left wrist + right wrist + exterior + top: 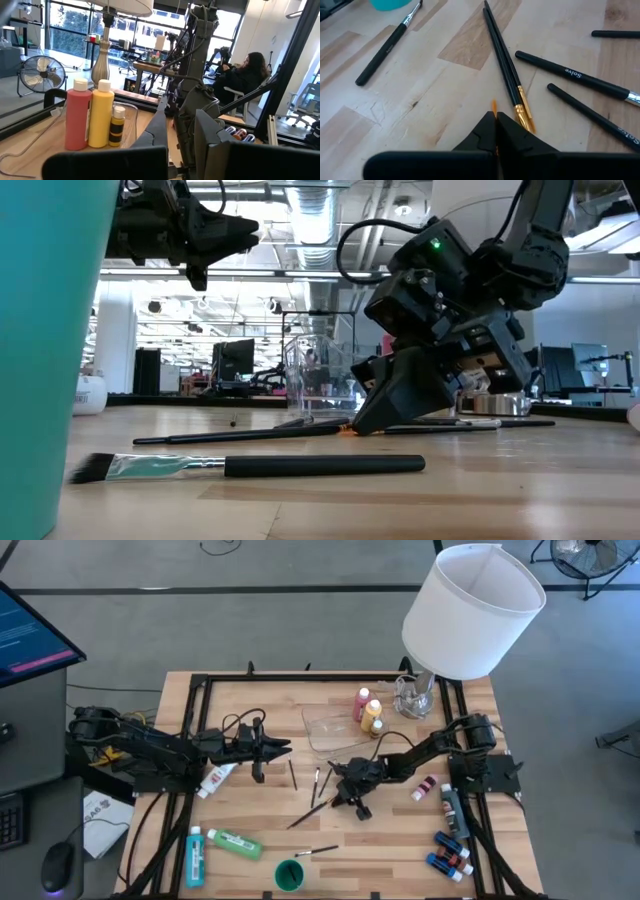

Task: Pick & Place Paint Supplies
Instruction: Put the gold paintbrush into the green cup

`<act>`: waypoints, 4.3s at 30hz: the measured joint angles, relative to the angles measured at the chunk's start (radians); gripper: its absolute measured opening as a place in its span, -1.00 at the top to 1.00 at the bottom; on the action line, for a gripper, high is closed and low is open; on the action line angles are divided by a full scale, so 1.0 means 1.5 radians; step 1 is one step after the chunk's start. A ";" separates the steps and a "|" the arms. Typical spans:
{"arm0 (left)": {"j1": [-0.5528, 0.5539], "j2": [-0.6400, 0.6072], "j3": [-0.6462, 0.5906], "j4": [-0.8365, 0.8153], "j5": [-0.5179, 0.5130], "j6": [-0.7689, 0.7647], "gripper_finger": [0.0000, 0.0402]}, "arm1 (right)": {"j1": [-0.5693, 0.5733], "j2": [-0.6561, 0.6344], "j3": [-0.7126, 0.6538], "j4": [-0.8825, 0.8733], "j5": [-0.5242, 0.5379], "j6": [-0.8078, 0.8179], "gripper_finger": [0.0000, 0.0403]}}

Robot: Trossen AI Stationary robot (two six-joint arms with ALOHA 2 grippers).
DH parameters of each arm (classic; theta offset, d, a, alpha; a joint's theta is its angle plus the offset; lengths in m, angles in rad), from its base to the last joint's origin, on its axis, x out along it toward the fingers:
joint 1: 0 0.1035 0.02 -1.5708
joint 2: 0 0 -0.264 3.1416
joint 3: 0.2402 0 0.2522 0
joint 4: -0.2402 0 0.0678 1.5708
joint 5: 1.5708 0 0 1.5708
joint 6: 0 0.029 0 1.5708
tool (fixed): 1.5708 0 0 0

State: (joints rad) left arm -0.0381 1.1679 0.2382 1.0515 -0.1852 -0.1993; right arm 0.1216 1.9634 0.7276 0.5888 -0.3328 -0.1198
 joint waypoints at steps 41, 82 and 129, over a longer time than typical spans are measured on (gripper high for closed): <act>0.000 0.000 0.000 -0.021 -0.007 0.011 1.00 | 0.062 -0.133 0.087 0.338 -0.122 0.029 1.00; -0.151 0.000 -0.139 0.044 -0.250 -0.174 1.00 | 0.239 0.079 0.445 0.399 0.028 -0.041 1.00; -0.485 0.075 -0.116 0.078 -0.605 -0.224 1.00 | 0.241 0.363 0.657 0.623 0.064 0.115 1.00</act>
State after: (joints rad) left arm -0.7654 1.2797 0.0635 1.1689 -1.0924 -0.5354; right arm 0.4834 2.5084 1.7138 1.5238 -0.2363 0.0532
